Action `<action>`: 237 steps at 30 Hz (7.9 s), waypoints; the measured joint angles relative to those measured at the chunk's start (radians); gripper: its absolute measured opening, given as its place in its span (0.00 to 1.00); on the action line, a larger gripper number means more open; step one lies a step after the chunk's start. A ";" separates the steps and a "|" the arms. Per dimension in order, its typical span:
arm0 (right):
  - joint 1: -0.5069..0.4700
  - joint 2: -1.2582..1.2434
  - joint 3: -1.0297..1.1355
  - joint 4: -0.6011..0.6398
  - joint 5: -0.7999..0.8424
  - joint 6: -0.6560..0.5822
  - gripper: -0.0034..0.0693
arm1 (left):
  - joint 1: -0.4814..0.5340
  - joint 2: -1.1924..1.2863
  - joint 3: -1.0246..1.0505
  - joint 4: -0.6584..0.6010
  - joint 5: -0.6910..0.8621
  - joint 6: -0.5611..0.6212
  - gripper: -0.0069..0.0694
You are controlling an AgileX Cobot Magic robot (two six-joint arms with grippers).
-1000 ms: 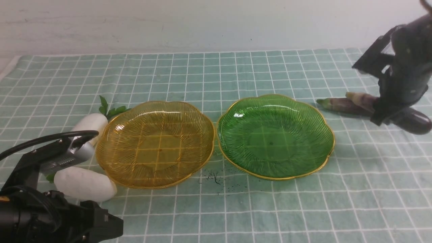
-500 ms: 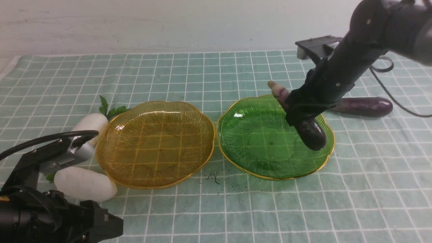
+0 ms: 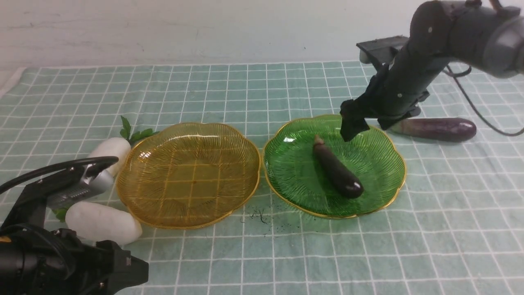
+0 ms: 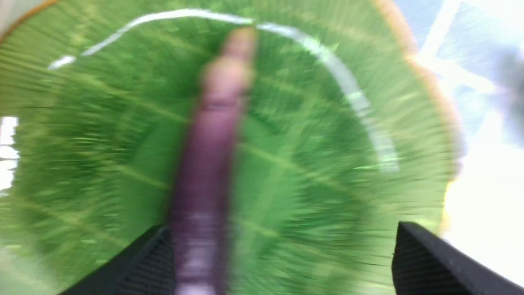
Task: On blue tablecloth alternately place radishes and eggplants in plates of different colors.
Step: 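Put the eggplants into the green plate, then pick up the white radish and place it in the left plate, then place the white radish onto the plate beside the other radish with the right gripper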
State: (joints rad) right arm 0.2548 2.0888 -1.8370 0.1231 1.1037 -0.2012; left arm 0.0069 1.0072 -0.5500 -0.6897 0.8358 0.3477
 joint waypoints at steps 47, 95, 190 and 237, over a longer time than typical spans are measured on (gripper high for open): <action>-0.178 0.171 -0.066 -0.409 -0.176 -0.097 0.85 | 0.000 0.000 0.000 -0.001 -0.057 0.004 0.48; -0.106 0.014 -0.090 0.193 0.140 0.064 0.67 | 0.000 0.000 0.000 0.000 -0.082 0.004 0.48; 0.013 -0.890 0.730 0.050 0.148 0.170 0.50 | -0.267 0.933 -0.986 0.423 0.059 -0.260 0.86; 0.013 -0.890 0.730 0.053 0.148 0.160 0.50 | 0.148 1.160 -1.376 0.539 0.374 -0.195 0.66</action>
State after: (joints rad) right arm 0.2677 1.1987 -1.1065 0.1757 1.2519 -0.0413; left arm 0.1553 2.1672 -1.9259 -0.1511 1.2097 0.1530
